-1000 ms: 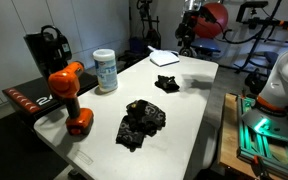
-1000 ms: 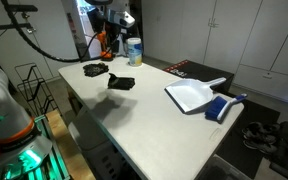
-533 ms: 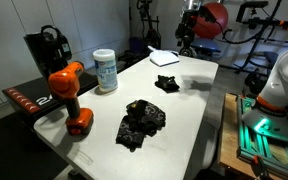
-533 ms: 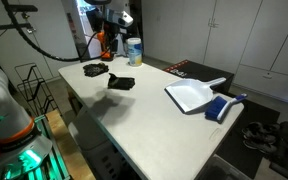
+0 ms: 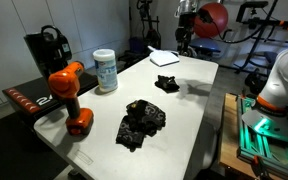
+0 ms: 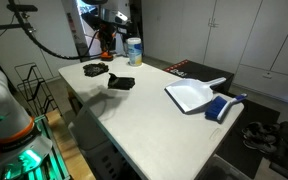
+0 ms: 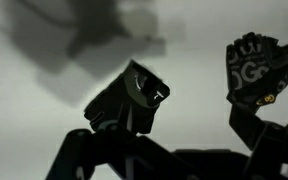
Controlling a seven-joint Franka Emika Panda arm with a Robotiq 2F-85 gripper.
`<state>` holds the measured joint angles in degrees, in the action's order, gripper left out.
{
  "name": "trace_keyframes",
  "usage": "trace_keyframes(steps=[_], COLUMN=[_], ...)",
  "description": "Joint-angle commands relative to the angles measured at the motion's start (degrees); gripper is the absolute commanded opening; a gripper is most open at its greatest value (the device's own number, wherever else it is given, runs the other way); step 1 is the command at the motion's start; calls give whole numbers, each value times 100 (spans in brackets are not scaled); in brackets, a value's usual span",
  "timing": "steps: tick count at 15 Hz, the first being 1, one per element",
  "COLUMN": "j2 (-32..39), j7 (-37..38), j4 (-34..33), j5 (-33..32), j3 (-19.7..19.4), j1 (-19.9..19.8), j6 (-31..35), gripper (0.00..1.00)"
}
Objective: Push the strap of the gloves on the right down
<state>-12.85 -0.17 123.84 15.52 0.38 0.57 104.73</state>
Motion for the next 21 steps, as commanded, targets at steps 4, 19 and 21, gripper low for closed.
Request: trace_keyframes(steps=[4,19,21], j2=[893,1991,2004], j7=[-995,-3018,-3078], j4=[-860,-1407,-1371], j5=[-850,-1315,-1378], j3=[240,611,620], j1=[290,446,447], j6=[-362,-475,-593], gripper=[100,30,15])
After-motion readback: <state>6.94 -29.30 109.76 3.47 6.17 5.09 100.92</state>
